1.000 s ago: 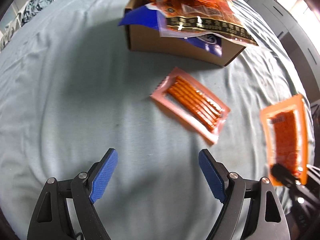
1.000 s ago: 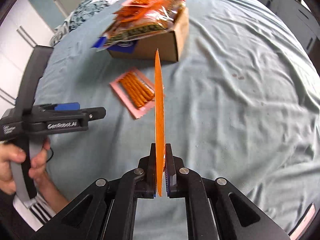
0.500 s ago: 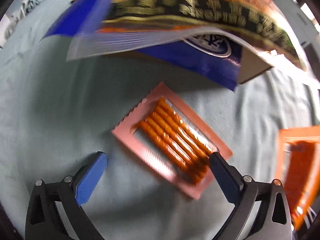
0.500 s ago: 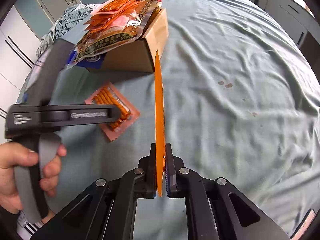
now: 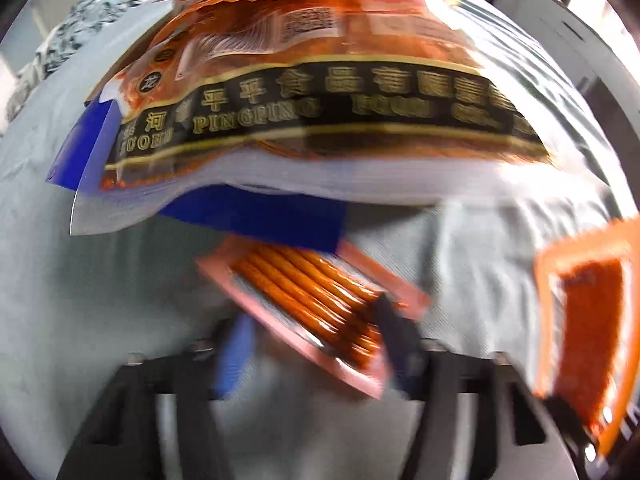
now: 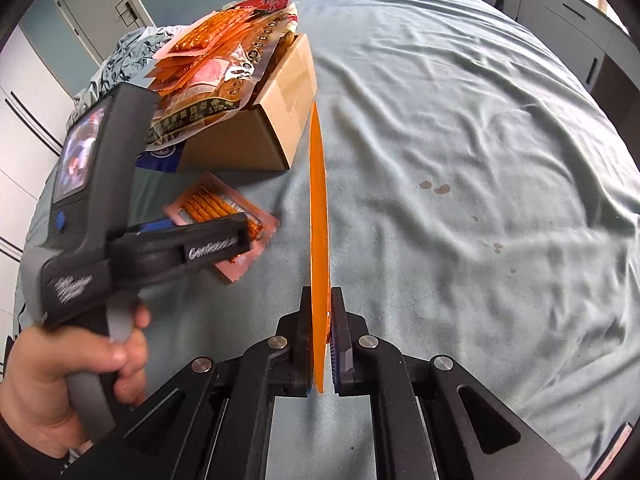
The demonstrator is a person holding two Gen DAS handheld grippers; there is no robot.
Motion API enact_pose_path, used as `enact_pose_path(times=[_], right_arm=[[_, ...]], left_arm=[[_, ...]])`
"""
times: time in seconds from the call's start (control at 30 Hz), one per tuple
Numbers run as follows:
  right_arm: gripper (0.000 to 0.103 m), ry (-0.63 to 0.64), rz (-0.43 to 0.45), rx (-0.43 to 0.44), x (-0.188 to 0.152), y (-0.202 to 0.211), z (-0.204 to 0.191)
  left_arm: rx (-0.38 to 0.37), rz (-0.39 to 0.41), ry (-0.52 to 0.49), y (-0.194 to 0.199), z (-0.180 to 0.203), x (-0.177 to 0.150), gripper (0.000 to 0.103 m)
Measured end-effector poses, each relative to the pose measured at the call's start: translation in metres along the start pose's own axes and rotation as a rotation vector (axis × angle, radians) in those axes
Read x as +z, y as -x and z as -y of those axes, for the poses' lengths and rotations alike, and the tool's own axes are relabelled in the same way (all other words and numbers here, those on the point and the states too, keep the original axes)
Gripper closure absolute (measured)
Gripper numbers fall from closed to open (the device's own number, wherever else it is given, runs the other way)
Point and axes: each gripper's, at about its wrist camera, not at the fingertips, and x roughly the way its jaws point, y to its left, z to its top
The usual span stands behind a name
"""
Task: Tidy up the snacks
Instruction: 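Grasp a pink-edged packet with the left tool while the right tool holds the orange packet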
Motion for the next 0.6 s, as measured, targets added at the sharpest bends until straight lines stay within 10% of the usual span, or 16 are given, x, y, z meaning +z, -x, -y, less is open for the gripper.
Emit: enact_pose_path(times=[0.33,0.6], right_arm=[[0.098,-0.014,0.024,0.001,-0.003,0.009,0.006],[0.098,-0.003,0.023,0.029,-0.003,0.01,0.001]], left_arm=[[-0.351,-0.149,0.23,0.011,-0.058,-0.022,0.098],[-0.322,-0.129,0.129,0.052,-0.064,-0.053,0.098]])
